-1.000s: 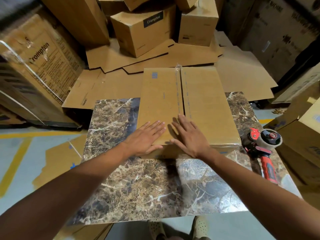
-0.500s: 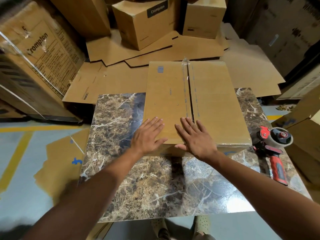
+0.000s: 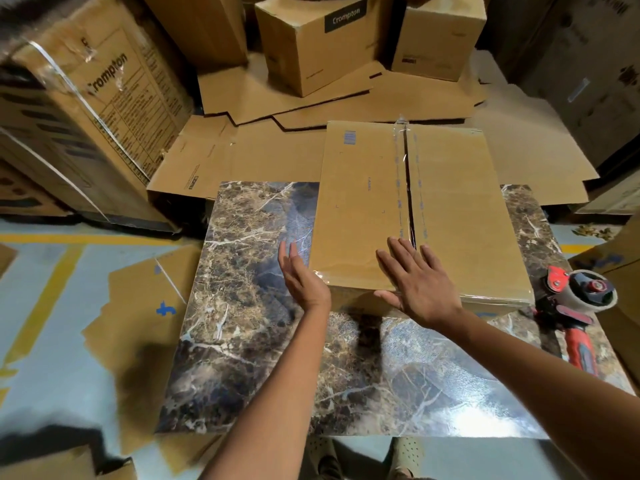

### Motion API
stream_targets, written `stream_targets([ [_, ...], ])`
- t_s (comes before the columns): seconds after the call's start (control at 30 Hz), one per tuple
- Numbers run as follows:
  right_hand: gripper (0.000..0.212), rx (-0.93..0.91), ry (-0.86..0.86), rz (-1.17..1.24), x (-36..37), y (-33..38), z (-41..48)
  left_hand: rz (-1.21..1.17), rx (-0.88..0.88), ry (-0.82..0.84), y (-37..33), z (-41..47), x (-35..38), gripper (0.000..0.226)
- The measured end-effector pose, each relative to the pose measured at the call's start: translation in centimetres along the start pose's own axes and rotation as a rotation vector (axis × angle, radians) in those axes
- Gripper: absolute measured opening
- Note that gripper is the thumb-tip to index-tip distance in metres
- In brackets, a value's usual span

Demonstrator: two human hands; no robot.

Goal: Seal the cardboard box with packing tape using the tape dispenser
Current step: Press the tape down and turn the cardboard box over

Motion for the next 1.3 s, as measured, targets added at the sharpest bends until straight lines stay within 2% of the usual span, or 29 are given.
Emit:
stream_targets([
  [0.1,0.084,0.009,0.017,-0.004,0.1,-0.1,0.1,-0.096,-0.202,0.015,1.2,0.8,0.0,0.061],
  [0.2,0.085,0.011,0.029,0.007,0.2,-0.1,0.1,-0.177,-0.442,0.071,5.7,2.8,0.2,0.086],
  [0.27,0.086,-0.002,0.032,0.024,0.0,-0.1,0.0,-0.213,-0.557,0.116,10.4,4.9,0.6,0.091],
  [0.3,0.087,-0.010,0.035,0.035,-0.1,-0.2,-0.1,-0.201,-0.568,0.127,10.4,4.9,0.3,0.089],
  [0.37,0.090,-0.026,0.039,0.062,-0.3,-0.3,-0.2,-0.120,-0.485,0.103,7.0,3.0,-1.2,0.068],
  [0.43,0.095,-0.029,0.042,0.099,-0.8,-0.2,0.0,0.060,-0.253,0.106,2.5,0.4,-2.5,0.036],
  [0.47,0.096,-0.021,0.035,0.114,-1.1,-0.1,0.1,0.166,-0.104,0.137,1.2,-0.7,-3.1,0.033],
  [0.53,0.090,-0.003,-0.013,0.118,-1.9,0.7,0.5,0.411,0.162,0.235,0.3,-2.7,-4.1,0.044],
  [0.63,0.082,-0.054,-0.084,0.125,-2.7,2.9,1.3,0.649,0.359,0.345,1.5,-3.2,-4.7,0.057],
  [0.8,0.077,-0.143,-0.010,0.190,-0.6,6.2,2.3,0.855,0.492,0.290,1.4,-2.1,-5.6,0.041],
  [0.87,0.076,-0.124,-0.013,0.148,0.1,6.2,2.5,0.865,0.470,0.316,1.0,-0.7,-6.0,0.034],
  [1.03,0.078,-0.084,-0.034,0.078,0.8,6.1,2.9,0.899,0.311,0.541,-0.4,2.9,-5.9,0.038],
  [1.17,0.079,-0.066,-0.050,0.069,1.0,6.1,3.1,1.138,0.455,0.728,-3.6,4.0,-4.5,0.035],
  [1.23,0.078,-0.079,-0.035,0.069,1.0,6.0,3.1,1.293,0.473,0.831,-3.9,4.5,-3.8,0.037],
  [1.3,0.086,-0.095,-0.014,0.056,0.8,5.9,2.9,1.375,0.492,0.787,-4.5,5.2,-3.3,0.048],
])
Point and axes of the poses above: each hand's wrist, its own z-axis towards the middle knuckle, its own x-axis out of the palm, y = z × x, the point moved 5 cm from there along z, towards the middle knuckle, and after that the axes turned 14 degrees about z, right-handed, at the moved point
